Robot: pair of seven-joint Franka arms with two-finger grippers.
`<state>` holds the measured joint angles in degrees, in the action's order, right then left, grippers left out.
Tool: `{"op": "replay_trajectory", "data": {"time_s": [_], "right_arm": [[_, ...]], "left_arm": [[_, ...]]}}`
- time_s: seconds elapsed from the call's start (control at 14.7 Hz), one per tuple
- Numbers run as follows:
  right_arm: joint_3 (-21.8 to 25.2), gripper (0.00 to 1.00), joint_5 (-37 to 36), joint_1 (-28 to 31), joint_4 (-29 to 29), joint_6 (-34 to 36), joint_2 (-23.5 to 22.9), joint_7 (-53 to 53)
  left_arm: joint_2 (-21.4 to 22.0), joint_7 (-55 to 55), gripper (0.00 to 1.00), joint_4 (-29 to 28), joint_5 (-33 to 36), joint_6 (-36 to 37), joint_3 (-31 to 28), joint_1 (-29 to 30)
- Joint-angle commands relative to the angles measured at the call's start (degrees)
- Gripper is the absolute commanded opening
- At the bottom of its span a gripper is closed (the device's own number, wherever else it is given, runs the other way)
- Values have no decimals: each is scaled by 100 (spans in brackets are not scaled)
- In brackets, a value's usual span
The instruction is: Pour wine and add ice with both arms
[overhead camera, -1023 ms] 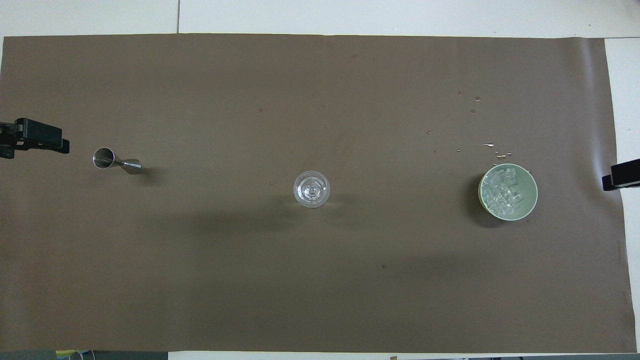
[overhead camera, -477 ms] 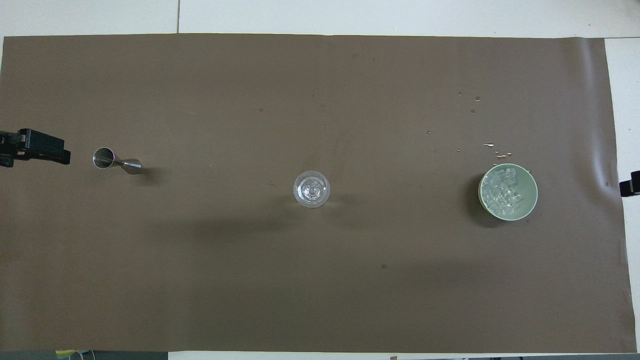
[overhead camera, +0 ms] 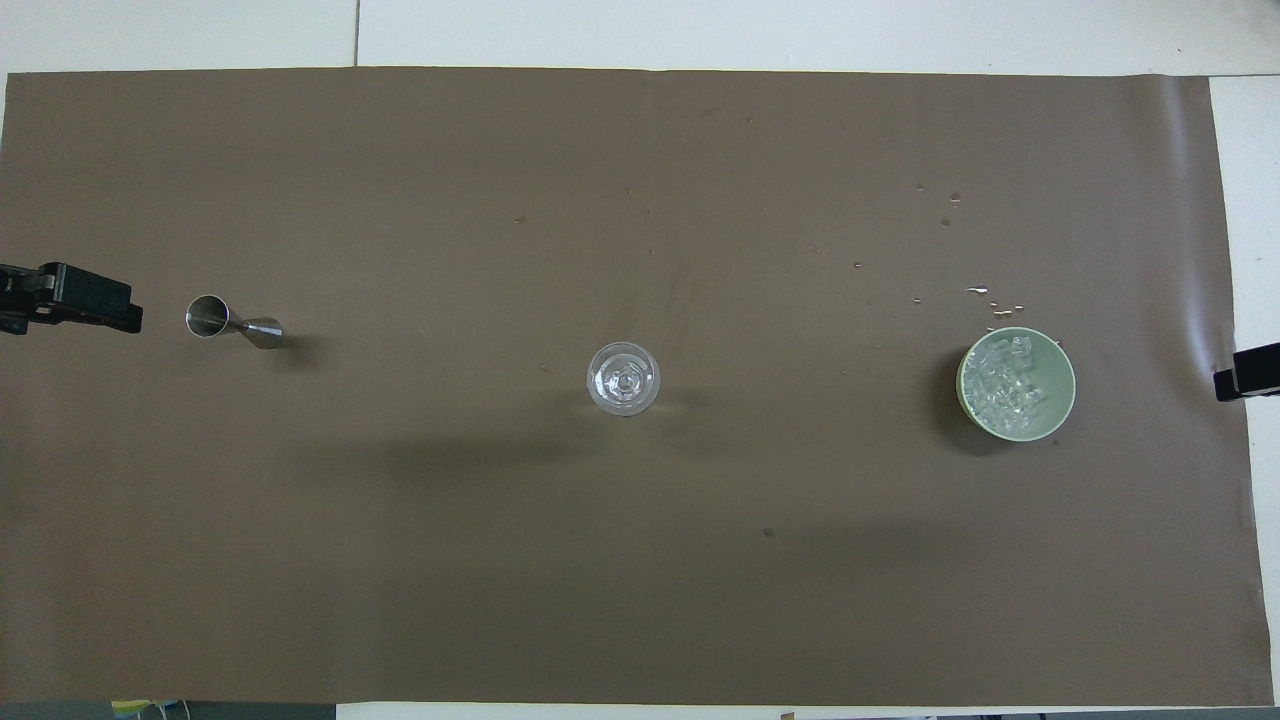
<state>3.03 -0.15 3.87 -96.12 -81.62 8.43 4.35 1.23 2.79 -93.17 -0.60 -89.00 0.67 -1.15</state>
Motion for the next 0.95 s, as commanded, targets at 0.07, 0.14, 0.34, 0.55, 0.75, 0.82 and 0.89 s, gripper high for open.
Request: {"op": "replay_trajectory", "data": {"time_s": [0.07, 0.14, 0.34, 0.55, 0.75, 0.82, 0.89], "right_arm": [[-57, 100, 24, 8, -145, -109, 115, 128], [-57, 100, 24, 8, -144, -109, 115, 128], [-57, 100, 33, 8, -162, -109, 115, 145], [-57, 100, 33, 0, -162, -117, 115, 145], [-57, 100, 33, 8, -162, -117, 115, 145], [-57, 100, 24, 0, -162, -126, 115, 145], [-57, 100, 24, 0, -162, -135, 115, 136]], "left_arm": [[62, 91, 100, 1, 43, 31, 30, 1], [70, 91, 100, -17, 43, 23, 30, 9], [70, 91, 100, -34, 43, -4, 21, 9], [79, 108, 100, -52, 43, -13, 12, 18], [79, 99, 100, -52, 43, -21, 12, 18], [79, 99, 100, -52, 43, -13, 12, 27], [79, 91, 100, -52, 43, -13, 12, 36]]}}
